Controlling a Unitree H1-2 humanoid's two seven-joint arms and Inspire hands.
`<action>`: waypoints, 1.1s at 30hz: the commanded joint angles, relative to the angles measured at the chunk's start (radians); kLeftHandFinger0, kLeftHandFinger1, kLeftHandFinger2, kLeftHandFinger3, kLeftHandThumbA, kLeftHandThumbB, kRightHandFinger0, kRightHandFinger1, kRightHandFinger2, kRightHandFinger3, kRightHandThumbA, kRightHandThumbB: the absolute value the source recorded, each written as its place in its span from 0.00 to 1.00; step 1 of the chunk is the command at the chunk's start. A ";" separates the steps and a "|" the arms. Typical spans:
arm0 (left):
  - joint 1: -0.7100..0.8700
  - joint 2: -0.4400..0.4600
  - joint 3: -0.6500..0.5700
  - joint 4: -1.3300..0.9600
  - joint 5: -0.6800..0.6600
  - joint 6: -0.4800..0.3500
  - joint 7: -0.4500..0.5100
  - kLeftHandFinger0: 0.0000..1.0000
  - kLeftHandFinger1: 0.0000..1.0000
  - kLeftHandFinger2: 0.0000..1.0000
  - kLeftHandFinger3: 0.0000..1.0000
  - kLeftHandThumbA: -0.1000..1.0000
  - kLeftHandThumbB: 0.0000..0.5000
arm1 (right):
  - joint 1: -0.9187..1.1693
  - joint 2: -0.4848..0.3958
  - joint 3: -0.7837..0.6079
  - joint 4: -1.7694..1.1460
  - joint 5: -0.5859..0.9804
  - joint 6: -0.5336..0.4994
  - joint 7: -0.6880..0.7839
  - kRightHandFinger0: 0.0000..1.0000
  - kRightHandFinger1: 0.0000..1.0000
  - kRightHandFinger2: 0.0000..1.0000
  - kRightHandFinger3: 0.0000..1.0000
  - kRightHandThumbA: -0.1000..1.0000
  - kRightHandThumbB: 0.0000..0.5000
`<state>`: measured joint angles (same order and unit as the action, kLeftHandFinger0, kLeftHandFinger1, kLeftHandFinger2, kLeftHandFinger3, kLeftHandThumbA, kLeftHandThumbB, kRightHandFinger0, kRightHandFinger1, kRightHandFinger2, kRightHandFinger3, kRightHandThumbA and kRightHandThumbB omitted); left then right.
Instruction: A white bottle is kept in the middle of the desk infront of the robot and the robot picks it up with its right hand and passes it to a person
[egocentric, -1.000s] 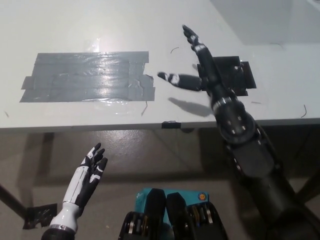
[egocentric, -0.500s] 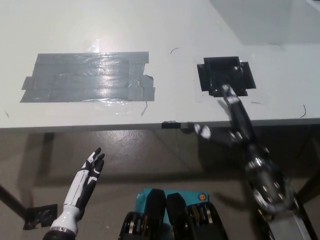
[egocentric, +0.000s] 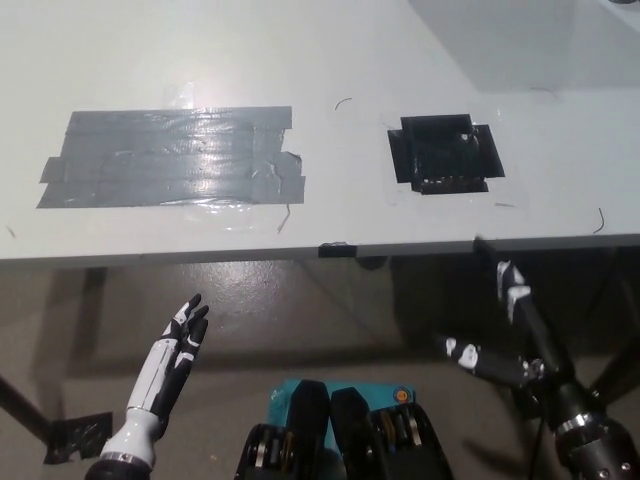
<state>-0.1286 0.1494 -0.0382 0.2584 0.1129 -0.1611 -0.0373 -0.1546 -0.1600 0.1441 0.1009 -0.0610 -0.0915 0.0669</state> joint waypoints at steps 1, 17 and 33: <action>-0.014 0.008 0.008 -0.014 0.002 -0.045 0.010 1.00 1.00 1.00 1.00 0.92 0.04 | -0.041 -0.004 -0.006 0.095 0.015 -0.073 0.034 1.00 1.00 1.00 1.00 0.85 0.59; -0.010 0.006 0.006 -0.014 -0.002 -0.046 0.005 1.00 1.00 1.00 1.00 0.89 0.02 | -0.038 -0.003 -0.010 0.167 0.017 -0.074 0.062 1.00 1.00 1.00 1.00 0.87 0.52; -0.011 0.008 0.007 -0.014 0.003 -0.041 0.007 1.00 1.00 1.00 1.00 0.85 0.05 | -0.038 -0.004 -0.014 0.158 0.015 -0.061 0.075 1.00 1.00 1.00 1.00 0.90 0.47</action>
<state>-0.1284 0.1495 -0.0382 0.2582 0.1128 -0.1760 -0.0373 -0.1748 -0.1601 0.1420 0.2762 -0.0587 -0.1245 0.1273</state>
